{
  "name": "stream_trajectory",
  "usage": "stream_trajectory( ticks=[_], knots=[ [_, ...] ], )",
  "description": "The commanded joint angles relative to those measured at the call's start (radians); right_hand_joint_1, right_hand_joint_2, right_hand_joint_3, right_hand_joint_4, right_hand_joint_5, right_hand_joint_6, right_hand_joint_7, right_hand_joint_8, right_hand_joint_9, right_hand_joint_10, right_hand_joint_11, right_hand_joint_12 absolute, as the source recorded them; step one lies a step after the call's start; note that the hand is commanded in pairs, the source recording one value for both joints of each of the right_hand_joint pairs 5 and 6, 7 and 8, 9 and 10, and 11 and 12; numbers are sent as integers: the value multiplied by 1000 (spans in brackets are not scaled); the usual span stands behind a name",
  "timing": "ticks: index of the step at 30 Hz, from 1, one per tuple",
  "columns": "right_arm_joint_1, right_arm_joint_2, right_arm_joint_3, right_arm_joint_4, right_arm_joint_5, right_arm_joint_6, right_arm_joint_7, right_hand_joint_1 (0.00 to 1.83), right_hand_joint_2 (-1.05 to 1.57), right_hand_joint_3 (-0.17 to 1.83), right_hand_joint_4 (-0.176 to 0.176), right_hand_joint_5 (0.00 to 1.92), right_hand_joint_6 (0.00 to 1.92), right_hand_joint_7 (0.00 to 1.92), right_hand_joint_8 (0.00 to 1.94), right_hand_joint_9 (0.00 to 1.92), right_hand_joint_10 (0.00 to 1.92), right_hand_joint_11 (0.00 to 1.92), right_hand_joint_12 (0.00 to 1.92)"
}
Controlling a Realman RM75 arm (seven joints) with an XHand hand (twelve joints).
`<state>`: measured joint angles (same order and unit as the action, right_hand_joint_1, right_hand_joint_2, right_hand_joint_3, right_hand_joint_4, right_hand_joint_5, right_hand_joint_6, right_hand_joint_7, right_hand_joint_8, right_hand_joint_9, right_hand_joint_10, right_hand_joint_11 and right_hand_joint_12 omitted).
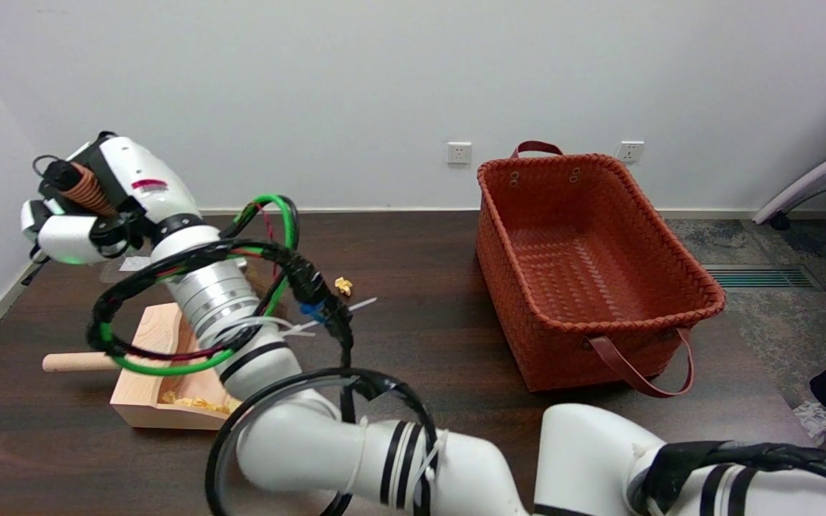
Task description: Sweep the paper balls into the dustpan.
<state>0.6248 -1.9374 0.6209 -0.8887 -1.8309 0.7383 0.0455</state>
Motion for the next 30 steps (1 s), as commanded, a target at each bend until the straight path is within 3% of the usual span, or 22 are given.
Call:
stream_trajectory(
  ticks=[1,14,25,30],
  knots=[
    [69,207,-24,-17,141,-36,168,1263,1044,964,0,1920,1920,1920,1920,1920,1920,1920,1920],
    [105,285,-38,174,41,-22,505,1280,1087,909,0,1920,1920,1920,1920,1920,1920,1920,1920],
    [149,338,-29,200,36,25,491,1261,1171,863,0,1920,1920,1920,1920,1920,1920,1920,1920],
    [154,352,-4,198,38,58,403,1257,1201,872,0,1920,1920,1920,1920,1920,1920,1920,1920]
  ],
)
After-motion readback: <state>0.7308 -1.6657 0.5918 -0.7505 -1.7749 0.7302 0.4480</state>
